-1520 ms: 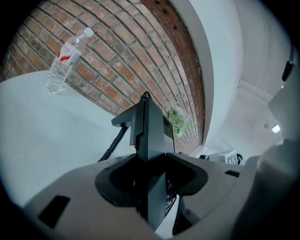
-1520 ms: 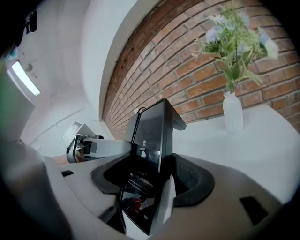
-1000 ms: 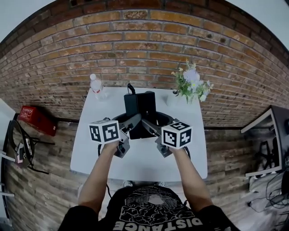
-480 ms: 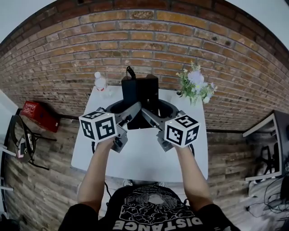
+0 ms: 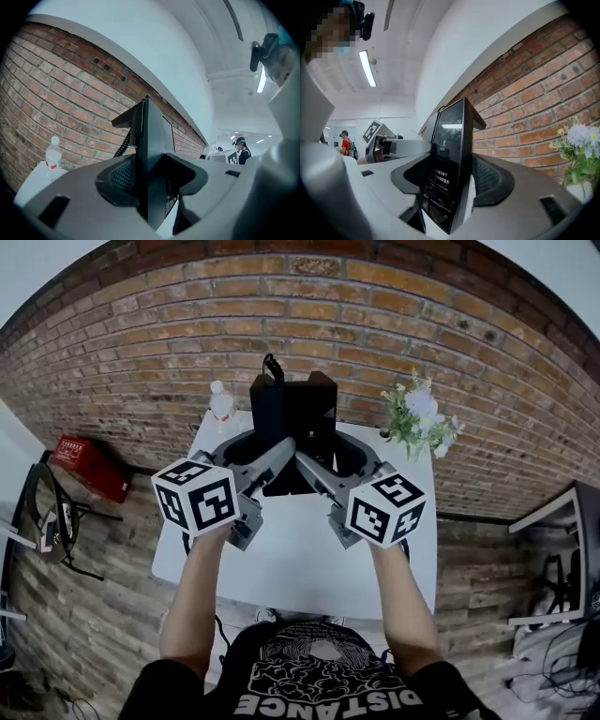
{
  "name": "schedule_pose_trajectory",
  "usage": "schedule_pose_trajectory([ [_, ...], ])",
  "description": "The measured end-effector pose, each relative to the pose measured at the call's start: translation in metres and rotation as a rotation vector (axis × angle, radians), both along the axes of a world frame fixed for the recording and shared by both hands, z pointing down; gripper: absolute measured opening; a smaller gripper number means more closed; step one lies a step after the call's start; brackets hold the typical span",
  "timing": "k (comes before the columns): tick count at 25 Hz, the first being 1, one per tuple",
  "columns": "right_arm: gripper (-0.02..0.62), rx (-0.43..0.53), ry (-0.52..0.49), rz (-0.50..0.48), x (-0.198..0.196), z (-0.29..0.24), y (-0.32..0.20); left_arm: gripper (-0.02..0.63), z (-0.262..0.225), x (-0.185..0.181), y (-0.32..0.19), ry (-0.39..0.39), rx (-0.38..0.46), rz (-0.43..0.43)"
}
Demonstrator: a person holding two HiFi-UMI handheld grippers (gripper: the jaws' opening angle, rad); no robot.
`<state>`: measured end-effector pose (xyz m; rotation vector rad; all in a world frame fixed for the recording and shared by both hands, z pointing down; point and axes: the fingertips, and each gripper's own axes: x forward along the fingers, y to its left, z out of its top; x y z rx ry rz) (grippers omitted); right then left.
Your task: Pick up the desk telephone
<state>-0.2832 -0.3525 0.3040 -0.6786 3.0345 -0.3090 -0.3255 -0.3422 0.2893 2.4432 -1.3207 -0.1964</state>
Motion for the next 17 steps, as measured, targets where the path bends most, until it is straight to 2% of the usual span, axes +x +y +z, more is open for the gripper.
schedule_pose_trajectory([
  [17,0.272,0.004,0.007,-0.005,-0.0036,0.0001,-0.0005,0.196,0.0003,-0.0035,-0.0005,0.003,-0.002,-0.003],
])
